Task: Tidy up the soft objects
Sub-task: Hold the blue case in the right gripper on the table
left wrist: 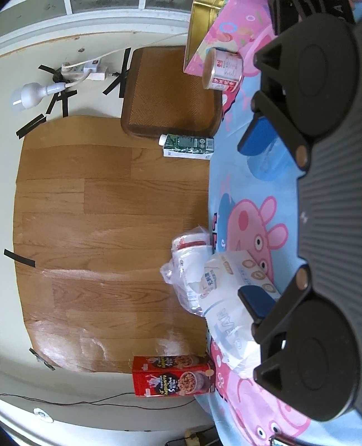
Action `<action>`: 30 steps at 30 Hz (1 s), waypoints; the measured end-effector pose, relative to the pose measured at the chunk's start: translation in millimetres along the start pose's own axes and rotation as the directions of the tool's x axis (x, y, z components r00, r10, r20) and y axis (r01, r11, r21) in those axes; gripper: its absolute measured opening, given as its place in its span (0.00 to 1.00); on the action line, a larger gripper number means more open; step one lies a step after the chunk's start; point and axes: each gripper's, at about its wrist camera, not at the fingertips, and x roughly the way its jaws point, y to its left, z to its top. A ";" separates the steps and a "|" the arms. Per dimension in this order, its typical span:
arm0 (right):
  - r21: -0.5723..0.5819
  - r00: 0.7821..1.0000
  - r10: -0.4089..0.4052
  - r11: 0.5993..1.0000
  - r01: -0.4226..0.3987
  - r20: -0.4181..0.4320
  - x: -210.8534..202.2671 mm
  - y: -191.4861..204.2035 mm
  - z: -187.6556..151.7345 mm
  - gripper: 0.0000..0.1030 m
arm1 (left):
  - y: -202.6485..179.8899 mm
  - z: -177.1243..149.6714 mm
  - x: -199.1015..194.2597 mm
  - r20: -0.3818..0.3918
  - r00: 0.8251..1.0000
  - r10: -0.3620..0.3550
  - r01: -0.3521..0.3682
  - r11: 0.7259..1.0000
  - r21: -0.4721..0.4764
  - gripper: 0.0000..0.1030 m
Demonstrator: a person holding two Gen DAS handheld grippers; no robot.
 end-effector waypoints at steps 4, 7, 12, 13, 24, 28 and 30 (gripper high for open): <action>0.000 1.000 0.000 1.000 0.000 0.000 -0.1 0.0 0.1 0.70 | 0.1 -0.1 -0.1 0.001 1.000 -0.005 0.005 1.000 0.003 1.00; 0.000 1.000 0.000 1.000 0.000 0.000 0.0 0.1 0.1 0.70 | 1.1 0.1 0.4 -0.005 1.000 -0.008 0.008 1.000 -0.002 1.00; 0.000 1.000 0.000 1.000 0.000 0.000 -0.2 0.1 0.2 0.70 | 0.9 0.1 0.5 -0.006 1.000 -0.009 0.009 1.000 -0.004 1.00; 0.000 1.000 -0.001 1.000 0.001 0.000 -0.1 0.1 0.2 0.70 | 1.0 0.1 0.6 -0.006 1.000 -0.010 0.010 1.000 -0.004 1.00; 0.000 1.000 -0.002 1.000 0.002 -0.001 -0.1 0.1 0.2 0.70 | 0.9 -0.1 0.6 -0.003 1.000 -0.015 0.015 1.000 -0.005 1.00; 0.000 1.000 -0.002 1.000 0.002 -0.001 0.1 0.2 0.2 0.70 | 1.1 -0.4 0.4 -0.001 1.000 -0.017 0.017 1.000 -0.006 1.00; 0.000 1.000 -0.002 1.000 0.002 -0.001 0.0 0.2 0.1 0.70 | 1.1 -0.3 0.4 -0.001 1.000 -0.017 0.017 1.000 -0.006 1.00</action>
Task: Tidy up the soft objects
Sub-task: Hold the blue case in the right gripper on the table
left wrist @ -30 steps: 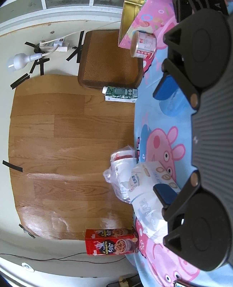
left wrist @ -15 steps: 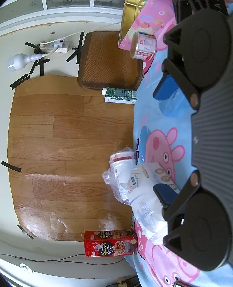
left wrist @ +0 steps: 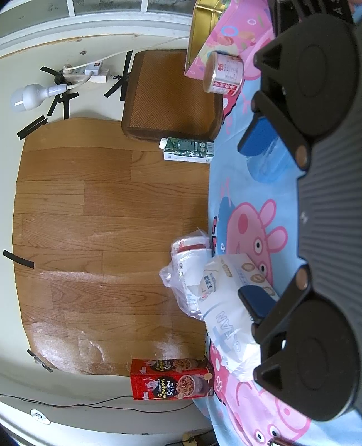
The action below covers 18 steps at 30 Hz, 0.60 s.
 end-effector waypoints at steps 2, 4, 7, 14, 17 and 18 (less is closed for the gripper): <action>0.000 1.000 -0.001 1.000 0.001 0.000 0.0 0.0 0.0 0.70 | 0.1 0.1 -0.2 0.000 1.000 0.000 0.000 1.000 -0.001 1.00; 0.001 1.000 0.000 1.000 0.000 0.000 0.0 0.0 0.1 0.70 | 0.1 0.2 -0.3 0.000 1.000 -0.001 0.001 1.000 -0.001 1.00; 0.000 1.000 -0.001 1.000 0.001 0.000 0.0 0.1 0.1 0.70 | 0.4 0.4 -0.3 -0.002 1.000 -0.003 0.003 1.000 -0.002 1.00; 0.000 1.000 -0.002 1.000 0.002 -0.001 0.0 0.4 0.2 0.70 | 2.8 0.5 0.8 -0.011 1.000 -0.014 0.013 1.000 -0.015 1.00; 0.001 1.000 -0.002 1.000 0.002 -0.001 0.2 0.6 0.2 0.70 | 3.2 0.5 0.6 -0.010 1.000 -0.015 0.014 1.000 -0.015 1.00; 0.000 1.000 -0.003 1.000 0.003 -0.001 0.1 0.6 0.3 0.70 | 3.0 0.4 0.5 -0.009 1.000 -0.014 0.014 1.000 -0.014 1.00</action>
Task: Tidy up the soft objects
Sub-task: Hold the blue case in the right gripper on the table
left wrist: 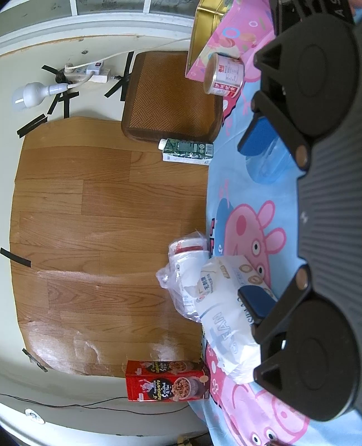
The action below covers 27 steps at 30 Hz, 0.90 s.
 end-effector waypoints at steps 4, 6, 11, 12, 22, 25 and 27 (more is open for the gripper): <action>0.001 1.000 0.000 1.000 0.000 0.000 0.2 0.1 0.1 0.70 | -0.7 0.2 -0.2 0.004 1.000 0.003 -0.003 1.000 0.003 1.00; 0.000 1.000 -0.001 1.000 0.001 0.000 0.2 0.2 0.0 0.70 | -1.2 -0.2 -0.7 0.007 1.000 0.005 -0.005 1.000 0.005 1.00; 0.001 1.000 -0.002 1.000 0.002 0.000 0.1 0.3 -0.1 0.70 | -2.7 -0.6 -2.4 0.016 1.000 0.012 -0.012 1.000 0.015 1.00; 0.001 1.000 -0.002 1.000 0.002 0.000 0.0 0.2 -0.1 0.70 | -3.2 -0.7 -2.8 0.019 1.000 0.014 -0.014 1.000 0.017 1.00; 0.001 1.000 -0.003 1.000 0.003 0.000 0.4 0.9 -0.2 0.70 | -7.8 -1.3 -7.5 0.046 0.999 0.016 -0.018 0.999 0.046 1.00; 0.001 1.000 -0.004 1.000 0.004 0.000 0.6 1.1 -0.2 0.70 | -8.6 -1.5 -7.9 0.051 0.998 0.020 -0.022 0.998 0.054 1.00; 0.001 1.000 -0.004 1.000 0.004 0.000 0.7 1.4 -0.3 0.70 | -10.5 -1.5 -7.5 0.050 0.999 0.020 -0.024 0.998 0.066 1.00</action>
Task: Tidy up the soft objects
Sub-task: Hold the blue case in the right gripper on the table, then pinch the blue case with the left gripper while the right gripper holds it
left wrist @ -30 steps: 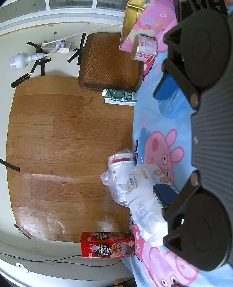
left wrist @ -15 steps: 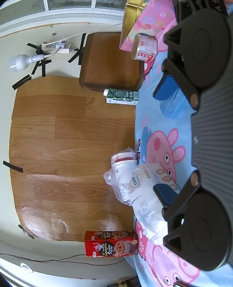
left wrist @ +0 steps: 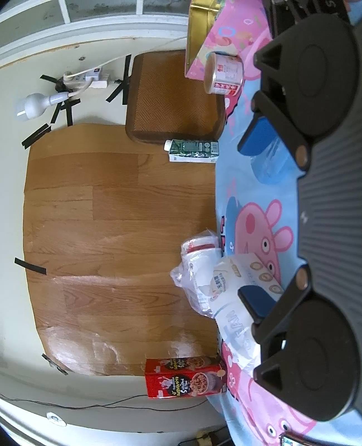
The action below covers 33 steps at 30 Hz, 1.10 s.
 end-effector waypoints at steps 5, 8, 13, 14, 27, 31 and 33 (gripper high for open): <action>-0.001 1.000 -0.005 1.000 0.005 0.001 -0.5 -1.0 0.0 0.70 | 2.8 0.1 1.7 -0.009 1.000 -0.007 0.007 1.000 -0.015 1.00; -0.012 1.000 -0.018 1.000 0.018 -0.005 -0.7 0.1 -1.3 0.55 | 8.0 1.3 13.3 -0.092 0.995 -0.030 0.026 0.998 -0.050 1.00; -0.030 1.000 -0.027 0.999 0.026 -0.014 -5.6 4.7 -5.8 0.55 | 27.4 2.9 26.9 -0.233 0.963 -0.135 0.091 0.978 -0.190 1.00; -0.023 1.000 -0.023 0.999 0.023 -0.015 -8.0 5.2 -7.1 0.55 | 33.0 1.8 29.1 -0.264 0.949 -0.172 0.108 0.965 -0.239 1.00; -0.039 1.000 -0.010 0.999 0.011 0.019 -25.3 21.8 -21.1 0.55 | 4.0 -0.8 49.4 -0.436 0.762 -0.479 0.283 0.852 -0.441 0.72; -0.035 0.995 -0.061 0.997 0.065 0.084 -39.2 15.6 -19.5 0.55 | -16.2 18.9 50.9 -0.420 0.757 -0.500 0.325 0.846 -0.423 0.68; -0.028 0.985 -0.101 0.994 0.106 0.142 -54.8 8.4 -13.7 0.55 | -32.7 34.3 52.7 -0.398 0.751 -0.527 0.371 0.835 -0.406 0.68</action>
